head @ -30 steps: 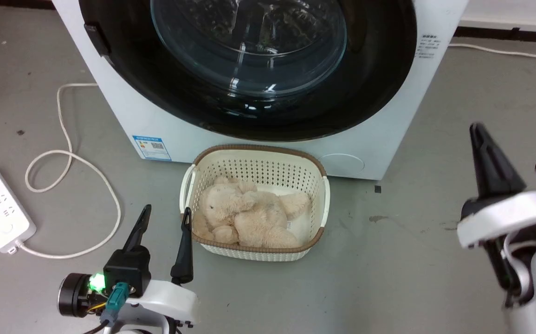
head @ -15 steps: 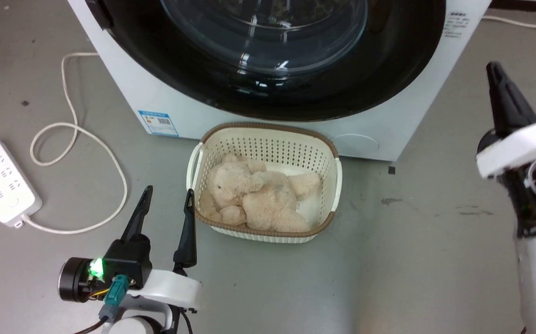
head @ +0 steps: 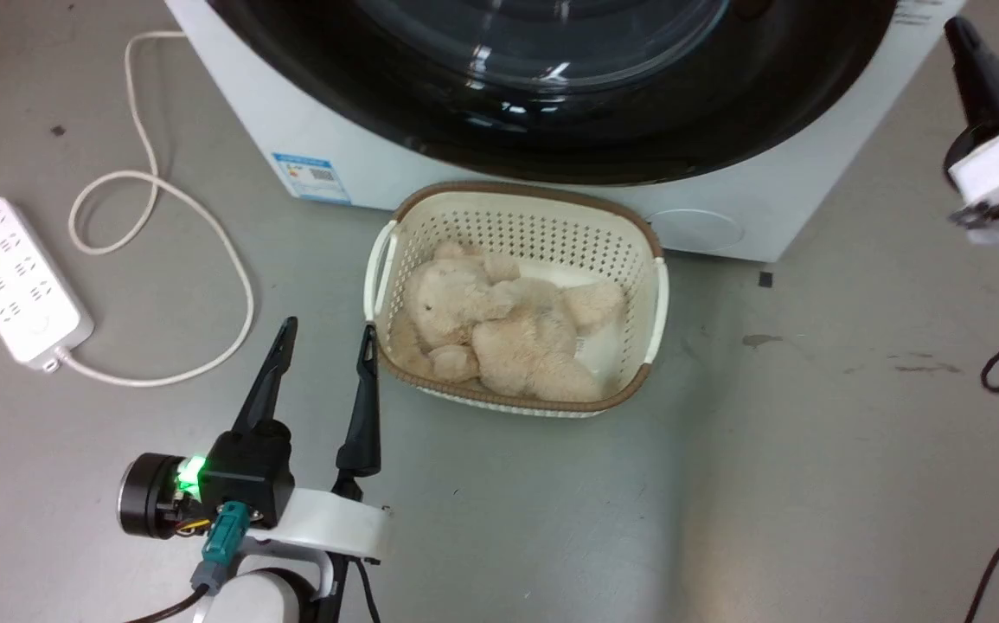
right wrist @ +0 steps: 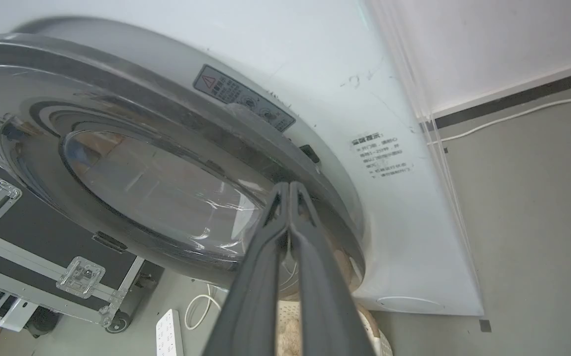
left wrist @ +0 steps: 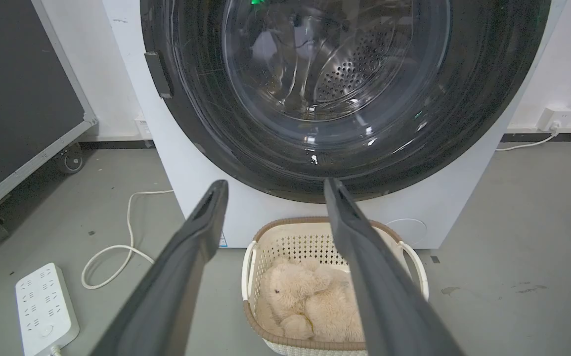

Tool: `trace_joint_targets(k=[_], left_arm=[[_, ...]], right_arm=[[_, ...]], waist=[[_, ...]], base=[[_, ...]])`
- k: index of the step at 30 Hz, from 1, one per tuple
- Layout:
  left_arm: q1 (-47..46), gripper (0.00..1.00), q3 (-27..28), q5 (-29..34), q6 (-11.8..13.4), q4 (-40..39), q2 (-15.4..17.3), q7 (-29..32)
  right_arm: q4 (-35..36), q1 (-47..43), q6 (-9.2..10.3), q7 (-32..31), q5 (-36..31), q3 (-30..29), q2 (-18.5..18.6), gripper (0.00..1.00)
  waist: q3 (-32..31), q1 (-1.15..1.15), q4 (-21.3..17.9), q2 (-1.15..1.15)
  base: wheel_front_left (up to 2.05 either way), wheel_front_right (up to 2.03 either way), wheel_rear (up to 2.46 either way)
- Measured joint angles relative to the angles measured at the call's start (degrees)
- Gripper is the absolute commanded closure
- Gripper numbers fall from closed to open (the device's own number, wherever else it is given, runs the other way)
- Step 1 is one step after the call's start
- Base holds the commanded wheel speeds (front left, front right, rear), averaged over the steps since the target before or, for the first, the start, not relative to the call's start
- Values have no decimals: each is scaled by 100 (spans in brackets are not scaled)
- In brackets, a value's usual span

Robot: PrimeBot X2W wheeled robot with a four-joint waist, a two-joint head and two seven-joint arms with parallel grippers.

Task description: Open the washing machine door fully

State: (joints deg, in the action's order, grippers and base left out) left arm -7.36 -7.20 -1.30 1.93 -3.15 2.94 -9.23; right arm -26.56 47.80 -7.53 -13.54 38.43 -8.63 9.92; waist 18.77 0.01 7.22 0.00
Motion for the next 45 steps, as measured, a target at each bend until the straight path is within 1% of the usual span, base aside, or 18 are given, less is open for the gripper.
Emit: trace_joint_targets(k=[10, 15, 18, 19, 22, 28, 35, 36, 37, 41, 45], left_arm=[[-114, 0, -143, -92, 52, -40, -1, -122], [-171, 0, -182, -100, 96, -48, 0, -162], [-229, 0, -210, -100, 102, -68, 0, -200], [-259, 0, -272, -100, 112, -77, -1, -249], [-327, 0, -324, -97, 116, -88, 1, -286], [-349, 0, -335, -92, 116, -109, 32, -353], [-402, 0, -368, -91, 154, -112, 42, -444], [-416, 0, -388, -91, 166, -110, 42, -464], [-417, 0, -433, -92, 167, -82, 44, -497], [-409, 0, -475, -92, 167, -20, 56, -544], [-285, 0, -490, -100, 160, 62, 76, -545]], right_arm=[[-1011, 999, 1, -786, 686, -412, 344, 100], [-1578, 1523, 1, -1352, 1015, -566, 427, 100], [-1820, 1814, 1, -1538, 1134, -615, 471, 100], [-2033, 2076, 1, -1618, 1228, -675, 544, 100], [-2261, 2324, 1, -1707, 1362, -740, 608, 100], [-2680, 2769, 4, -2209, 1674, -837, 664, 100], [-2967, 2858, 11, -2684, 1979, -892, 738, 100], [-3042, 2843, 12, -2829, 2090, -902, 739, 100], [-3078, 2730, 12, -3061, 2207, -896, 733, 100], [-3081, 2429, 12, -3337, 2425, -902, 650, 100], [-2881, 1866, 11, -3540, 2474, -862, 436, 100]], waist=[[312, 0, 222, 0], [462, 0, 303, 0], [548, 0, 334, 0], [626, 0, 366, 0], [696, 0, 399, 0], [829, 0, 455, 0], [792, 0, 452, 0], [744, 0, 442, 0], [637, -1, 418, 0], [429, -1, 380, 0], [151, -1, 323, 0]], base=[[0, 0, 0], [0, 0, 0], [0, 0, 0], [0, 0, 0], [0, 0, 0], [0, 0, 0], [0, 0, 0], [0, 0, 0], [0, 0, 0], [0, 0, 0], [0, 0, 0]])
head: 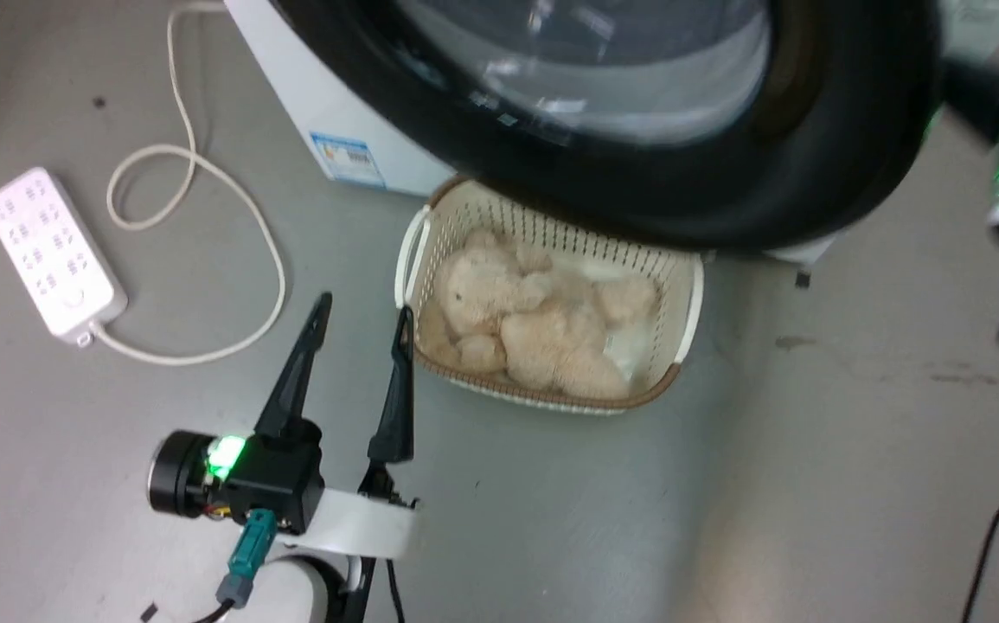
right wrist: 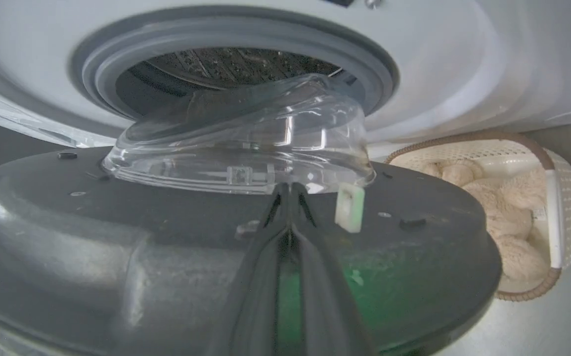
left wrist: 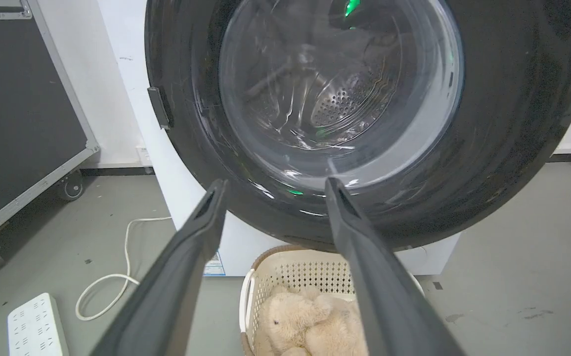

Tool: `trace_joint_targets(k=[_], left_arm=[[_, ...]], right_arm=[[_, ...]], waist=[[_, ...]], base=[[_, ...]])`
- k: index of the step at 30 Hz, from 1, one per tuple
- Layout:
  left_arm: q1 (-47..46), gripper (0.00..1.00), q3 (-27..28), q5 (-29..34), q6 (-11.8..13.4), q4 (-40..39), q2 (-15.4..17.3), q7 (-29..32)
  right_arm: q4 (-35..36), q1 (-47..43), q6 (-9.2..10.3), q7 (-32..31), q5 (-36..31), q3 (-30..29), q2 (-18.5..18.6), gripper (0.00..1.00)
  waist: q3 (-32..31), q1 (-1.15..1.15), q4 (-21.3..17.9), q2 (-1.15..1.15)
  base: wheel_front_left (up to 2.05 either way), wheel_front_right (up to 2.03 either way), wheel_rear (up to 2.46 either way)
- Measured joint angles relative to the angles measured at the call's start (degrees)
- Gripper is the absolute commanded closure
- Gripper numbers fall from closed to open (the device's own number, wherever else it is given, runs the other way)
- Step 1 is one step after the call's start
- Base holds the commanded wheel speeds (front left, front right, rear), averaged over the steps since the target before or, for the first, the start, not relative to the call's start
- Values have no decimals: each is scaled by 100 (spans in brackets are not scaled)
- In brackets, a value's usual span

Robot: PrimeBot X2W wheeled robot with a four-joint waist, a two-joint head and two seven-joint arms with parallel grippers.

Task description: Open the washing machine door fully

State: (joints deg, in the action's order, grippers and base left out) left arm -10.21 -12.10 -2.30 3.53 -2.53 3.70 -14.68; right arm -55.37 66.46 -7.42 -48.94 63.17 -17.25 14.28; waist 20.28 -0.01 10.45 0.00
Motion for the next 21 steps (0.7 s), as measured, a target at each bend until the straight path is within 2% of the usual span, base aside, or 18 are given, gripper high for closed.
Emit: trace_joint_targets(k=[12, 17, 21], left_arm=[[561, 0, 24, -187, -169, 292, 81, -1], [707, 0, 20, -203, -249, 404, 101, -1], [748, 0, 22, -233, -270, 453, 120, -1]], right_arm=[[1316, -1931, -1, -844, 330, 290, -984, 100], [1782, -2626, -1, -1200, 658, 612, -1099, 100], [2064, -3015, -1, -1193, 1429, 1386, -1072, 100]], waist=[[-882, -1, -113, 0], [-1117, -1, -122, 0], [-1228, 0, -90, 0]], base=[[0, 0, 0], [0, 0, 0], [0, 0, 0]])
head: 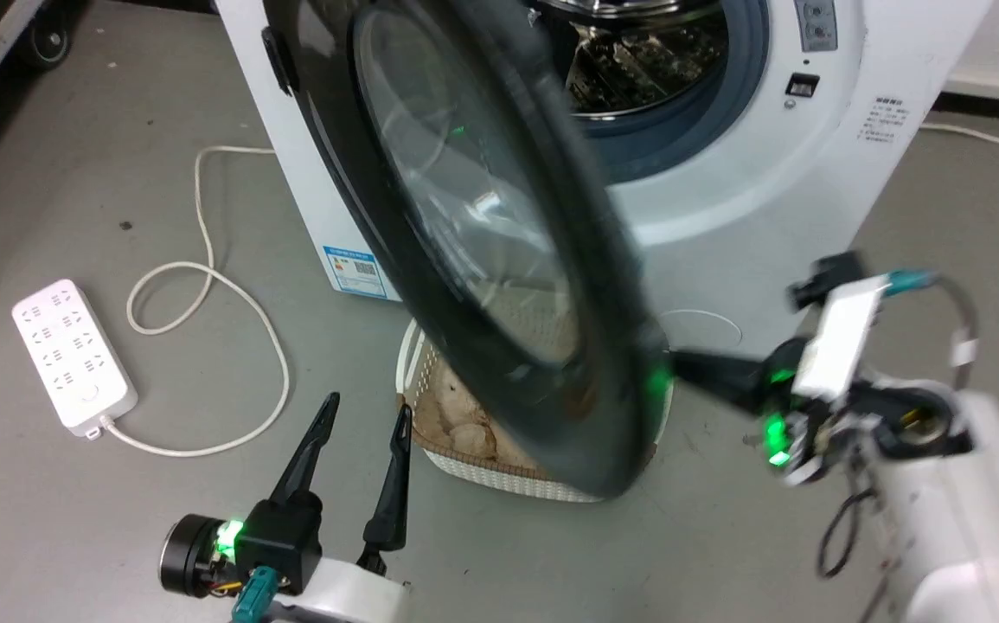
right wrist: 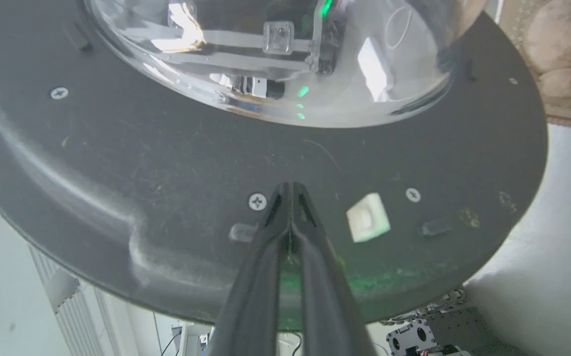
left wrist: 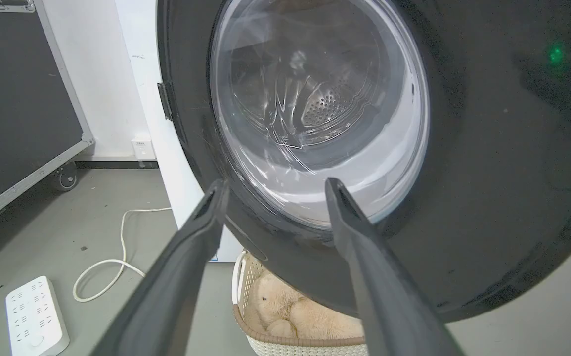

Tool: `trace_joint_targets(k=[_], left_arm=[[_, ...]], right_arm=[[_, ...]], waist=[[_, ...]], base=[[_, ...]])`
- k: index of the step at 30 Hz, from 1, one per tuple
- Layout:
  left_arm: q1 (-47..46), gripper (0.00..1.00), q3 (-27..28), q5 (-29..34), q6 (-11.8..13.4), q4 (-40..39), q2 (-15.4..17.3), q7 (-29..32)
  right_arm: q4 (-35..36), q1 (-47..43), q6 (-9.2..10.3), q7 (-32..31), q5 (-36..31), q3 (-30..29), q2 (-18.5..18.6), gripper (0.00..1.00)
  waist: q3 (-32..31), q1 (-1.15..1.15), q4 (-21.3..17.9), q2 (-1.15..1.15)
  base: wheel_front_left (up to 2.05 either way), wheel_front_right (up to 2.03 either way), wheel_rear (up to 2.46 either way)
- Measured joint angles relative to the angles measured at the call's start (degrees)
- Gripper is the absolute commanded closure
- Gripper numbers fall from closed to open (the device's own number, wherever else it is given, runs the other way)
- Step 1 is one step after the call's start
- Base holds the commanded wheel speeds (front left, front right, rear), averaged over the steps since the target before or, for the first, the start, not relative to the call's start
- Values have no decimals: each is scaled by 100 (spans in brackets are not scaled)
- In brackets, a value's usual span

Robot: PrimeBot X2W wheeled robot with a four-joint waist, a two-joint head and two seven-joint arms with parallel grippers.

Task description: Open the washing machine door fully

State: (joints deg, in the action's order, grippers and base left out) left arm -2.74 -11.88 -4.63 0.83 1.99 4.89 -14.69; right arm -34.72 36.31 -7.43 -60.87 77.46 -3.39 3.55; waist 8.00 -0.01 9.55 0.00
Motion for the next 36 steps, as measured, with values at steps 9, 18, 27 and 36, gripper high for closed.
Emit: trace_joint_targets(k=[9, 18, 27, 36], left_arm=[[75, 0, 104, -69, -48, -7, 51, 0], [166, 0, 149, -163, -154, -67, 141, 0], [200, 0, 189, -269, -202, 9, 136, 0], [299, 0, 400, -505, -218, 37, 122, 0]], right_arm=[[655, -625, 0, 938, 1261, 1794, -45, 100], [845, -776, 0, 1574, 1430, 2304, -52, 0], [1774, -1034, 0, 3620, -182, 1892, 679, 0], [2669, -1997, -1, 6263, -3613, 1636, 1635, 0]], waist=[[-140, 0, 72, 0], [-178, 1, -9, 0], [-382, 1, -240, 0], [-691, 0, -577, 0]], base=[[0, 0, 0], [0, 0, 0], [0, 0, 0], [0, 0, 0]])
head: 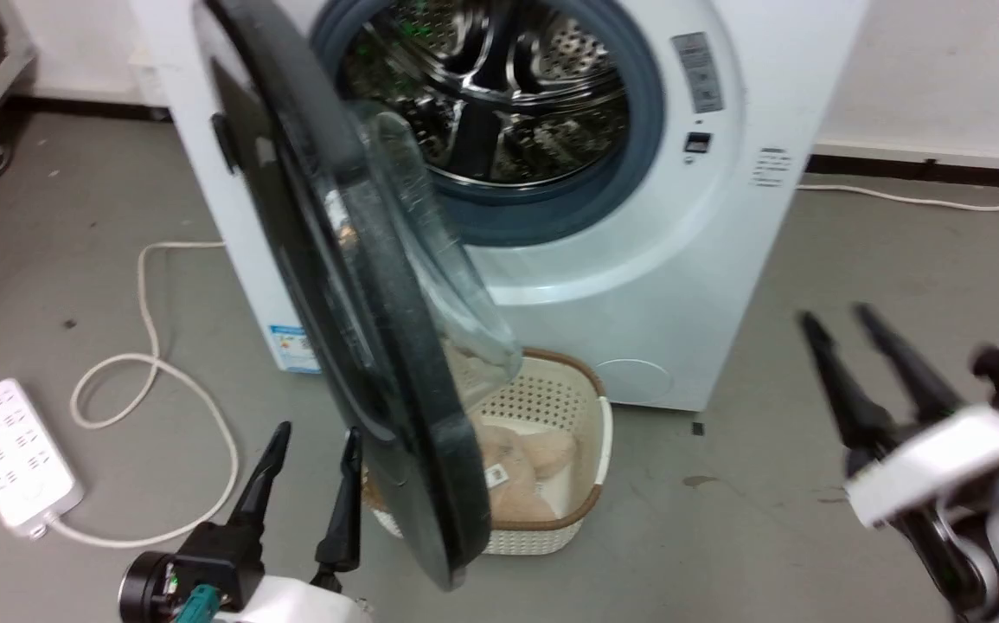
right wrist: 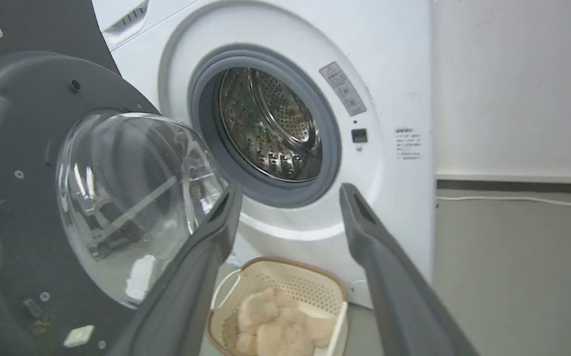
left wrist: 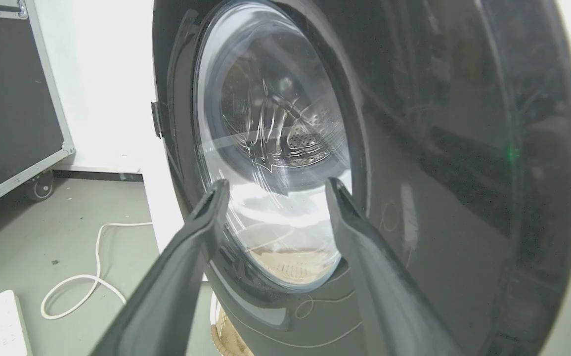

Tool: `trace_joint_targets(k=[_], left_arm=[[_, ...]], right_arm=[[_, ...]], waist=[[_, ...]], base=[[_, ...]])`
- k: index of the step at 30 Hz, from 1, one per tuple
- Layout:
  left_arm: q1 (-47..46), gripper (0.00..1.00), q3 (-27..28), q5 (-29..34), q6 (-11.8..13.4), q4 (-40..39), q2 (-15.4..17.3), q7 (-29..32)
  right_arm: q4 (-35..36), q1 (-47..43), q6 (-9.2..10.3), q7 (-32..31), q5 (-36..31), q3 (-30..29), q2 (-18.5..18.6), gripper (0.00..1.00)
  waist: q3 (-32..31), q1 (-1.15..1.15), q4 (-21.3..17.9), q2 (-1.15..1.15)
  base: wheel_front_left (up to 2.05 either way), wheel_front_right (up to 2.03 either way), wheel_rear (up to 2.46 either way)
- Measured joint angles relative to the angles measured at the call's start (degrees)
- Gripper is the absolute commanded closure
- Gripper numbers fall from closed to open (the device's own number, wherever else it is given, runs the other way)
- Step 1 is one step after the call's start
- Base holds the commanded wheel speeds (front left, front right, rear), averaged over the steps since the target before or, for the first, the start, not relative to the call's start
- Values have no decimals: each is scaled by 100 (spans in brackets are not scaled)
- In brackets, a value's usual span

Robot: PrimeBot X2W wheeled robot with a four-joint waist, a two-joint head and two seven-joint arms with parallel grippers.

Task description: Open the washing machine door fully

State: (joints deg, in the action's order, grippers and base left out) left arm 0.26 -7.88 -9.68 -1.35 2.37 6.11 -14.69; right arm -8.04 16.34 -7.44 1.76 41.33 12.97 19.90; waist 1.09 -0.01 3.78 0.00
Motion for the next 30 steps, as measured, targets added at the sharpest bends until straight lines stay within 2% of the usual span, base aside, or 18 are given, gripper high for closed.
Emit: trace_joint_targets(k=[3, 7, 11, 15, 24, 25, 26, 27, 30], left_arm=[[61, 0, 73, -59, -3, 29, 1, 0], [134, 0, 88, -74, 1, 67, 3, 0], [212, 0, 103, -110, 20, 96, 12, 0], [214, 0, 100, -110, 42, 137, 14, 0], [214, 0, 102, -109, 127, 168, 15, 0], [214, 8, 100, -110, 134, 179, 16, 0], [214, 68, 98, -110, 134, 191, 16, 0], [214, 100, 94, -110, 135, 196, 18, 0], [214, 100, 86, -109, 135, 189, 23, 0]], right_arm=[[89, -400, 0, 534, -1167, -454, -122, 0], [328, -1056, 0, 797, -2373, -1249, -790, 0], [717, -1594, 0, 931, -3362, -1461, -1397, 0], [975, -1942, -9, 1054, -3715, -1666, -1647, 0], [960, -2319, -9, 1127, -3416, -1723, -1670, 0], [949, -2319, -9, 1148, -3410, -1711, -1671, 0], [938, -2319, -9, 1149, -3410, -1703, -1672, 0], [925, -2319, -9, 1150, -3410, -1701, -1673, 0], [892, -2319, -9, 1154, -3368, -1701, -1674, 0]], waist=[[-52, 1, -116, 0], [-134, 0, -202, 0], [-185, 0, -271, 0], [-227, 0, -302, 0], [-233, 1, -341, 0], [-230, 1, -345, 0], [-226, 1, -348, 0], [-223, 1, -349, 0], [-215, 1, -344, 0]], base=[[0, 0, 0], [0, 0, 0], [0, 0, 0], [0, 0, 0], [0, 0, 0], [0, 0, 0], [0, 0, 0], [0, 0, 0], [0, 0, 0]])
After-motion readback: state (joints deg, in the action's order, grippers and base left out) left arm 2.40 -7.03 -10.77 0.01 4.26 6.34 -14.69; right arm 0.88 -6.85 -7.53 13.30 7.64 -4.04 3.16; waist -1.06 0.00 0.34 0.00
